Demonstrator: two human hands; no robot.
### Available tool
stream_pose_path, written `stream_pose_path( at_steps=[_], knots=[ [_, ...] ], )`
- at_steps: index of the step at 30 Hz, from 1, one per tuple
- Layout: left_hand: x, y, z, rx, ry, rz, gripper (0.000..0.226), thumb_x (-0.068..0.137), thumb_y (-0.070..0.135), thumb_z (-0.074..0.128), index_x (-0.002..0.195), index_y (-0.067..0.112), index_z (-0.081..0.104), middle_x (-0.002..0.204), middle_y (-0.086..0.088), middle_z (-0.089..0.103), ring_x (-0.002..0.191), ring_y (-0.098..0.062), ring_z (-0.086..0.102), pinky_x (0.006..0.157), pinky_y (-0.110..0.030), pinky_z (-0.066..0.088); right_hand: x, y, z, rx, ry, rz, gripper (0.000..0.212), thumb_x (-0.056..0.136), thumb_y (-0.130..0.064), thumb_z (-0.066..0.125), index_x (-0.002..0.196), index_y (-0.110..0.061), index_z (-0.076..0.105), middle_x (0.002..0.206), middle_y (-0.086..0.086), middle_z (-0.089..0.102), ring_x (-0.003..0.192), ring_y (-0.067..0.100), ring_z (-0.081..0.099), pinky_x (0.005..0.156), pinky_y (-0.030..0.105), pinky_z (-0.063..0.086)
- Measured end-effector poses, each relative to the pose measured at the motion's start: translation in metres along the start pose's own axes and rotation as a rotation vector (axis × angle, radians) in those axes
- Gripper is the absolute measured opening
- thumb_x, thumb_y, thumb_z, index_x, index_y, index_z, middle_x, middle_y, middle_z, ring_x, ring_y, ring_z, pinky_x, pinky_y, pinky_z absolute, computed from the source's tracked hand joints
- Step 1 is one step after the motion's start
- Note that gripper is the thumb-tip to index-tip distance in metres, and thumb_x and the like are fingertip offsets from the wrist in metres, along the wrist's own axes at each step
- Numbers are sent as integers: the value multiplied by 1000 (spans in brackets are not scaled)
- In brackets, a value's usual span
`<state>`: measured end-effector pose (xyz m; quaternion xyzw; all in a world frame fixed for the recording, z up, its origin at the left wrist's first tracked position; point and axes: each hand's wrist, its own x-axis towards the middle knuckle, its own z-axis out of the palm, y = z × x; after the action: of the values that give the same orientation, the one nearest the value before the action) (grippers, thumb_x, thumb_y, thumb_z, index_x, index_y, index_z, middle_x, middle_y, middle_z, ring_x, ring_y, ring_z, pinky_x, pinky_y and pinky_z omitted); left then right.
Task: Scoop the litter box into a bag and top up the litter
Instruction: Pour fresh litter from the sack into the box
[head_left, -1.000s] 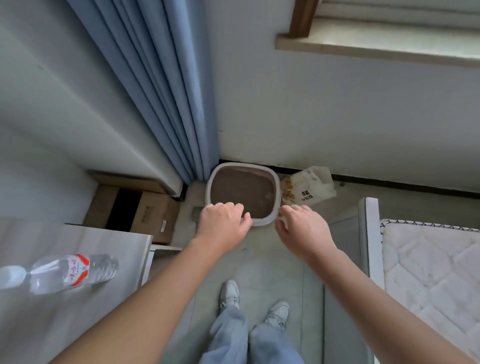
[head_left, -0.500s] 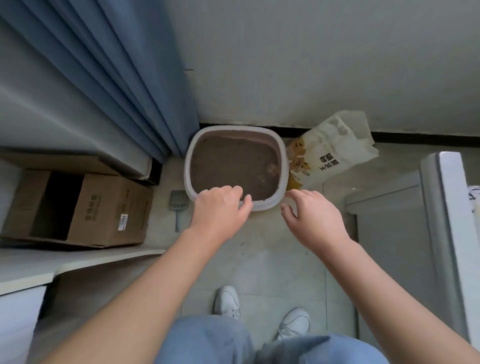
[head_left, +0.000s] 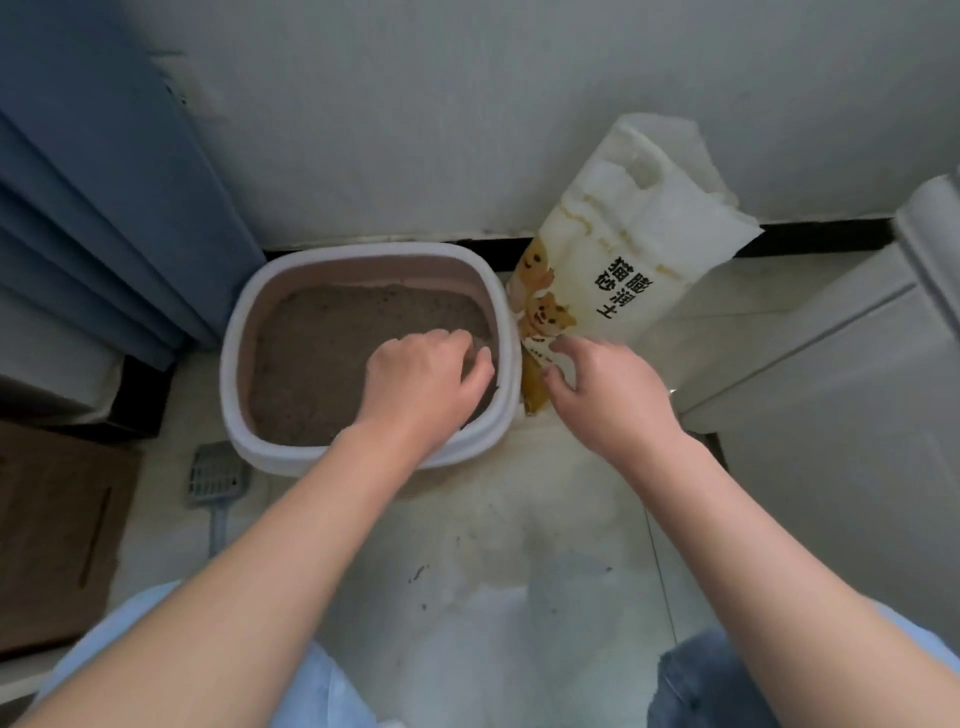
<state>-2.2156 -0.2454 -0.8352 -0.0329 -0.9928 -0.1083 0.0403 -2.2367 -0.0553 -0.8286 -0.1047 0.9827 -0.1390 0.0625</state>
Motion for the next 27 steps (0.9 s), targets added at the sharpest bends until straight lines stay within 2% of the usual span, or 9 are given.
stream_pose_path(
  at_steps=[5, 10, 14, 20, 24, 27],
  knots=[
    [25, 8, 11, -21, 46, 13, 41, 101, 48, 38, 84, 18, 61, 79, 1, 62, 69, -24, 56, 55, -32, 34, 18, 3, 3, 24, 50, 33, 33, 95, -38, 45, 112, -17, 64, 107, 7, 69, 101, 30, 61, 77, 41, 54],
    [29, 11, 9, -96, -10, 41, 41, 102, 48, 37, 86, 19, 61, 80, 1, 62, 70, -22, 58, 61, -36, 50, 7, 8, -6, 33, 33, 107, 36, 97, -39, 45, 125, -24, 62, 119, 2, 68, 110, 26, 60, 79, 36, 50],
    [46, 26, 12, -138, 32, 129, 40, 102, 47, 40, 81, 19, 59, 75, 2, 60, 68, -22, 57, 54, -32, 39, 15, 14, -10, 19, 62, 125, 38, 98, -40, 45, 127, -22, 61, 123, 1, 67, 114, 25, 59, 82, 37, 51],
    [67, 43, 27, -150, 43, 202, 41, 101, 50, 39, 94, 20, 67, 88, 2, 69, 75, -21, 63, 63, -35, 53, 20, 30, -18, 57, 107, 200, 42, 97, -41, 46, 131, -20, 60, 127, 1, 66, 119, 26, 57, 88, 36, 49],
    [69, 51, 38, -148, 34, 218, 36, 99, 49, 44, 100, 21, 67, 93, 3, 71, 80, -21, 65, 64, -35, 53, 16, 46, -29, 101, 113, 271, 42, 97, -38, 47, 133, -20, 59, 130, 1, 64, 121, 26, 56, 90, 36, 47],
    [77, 59, 44, -141, 95, 320, 30, 97, 42, 53, 112, 19, 66, 102, 2, 70, 88, -21, 65, 64, -33, 50, 13, 63, -37, 136, 146, 325, 43, 97, -39, 48, 135, -21, 57, 133, 1, 63, 123, 26, 55, 93, 35, 45]
  ],
)
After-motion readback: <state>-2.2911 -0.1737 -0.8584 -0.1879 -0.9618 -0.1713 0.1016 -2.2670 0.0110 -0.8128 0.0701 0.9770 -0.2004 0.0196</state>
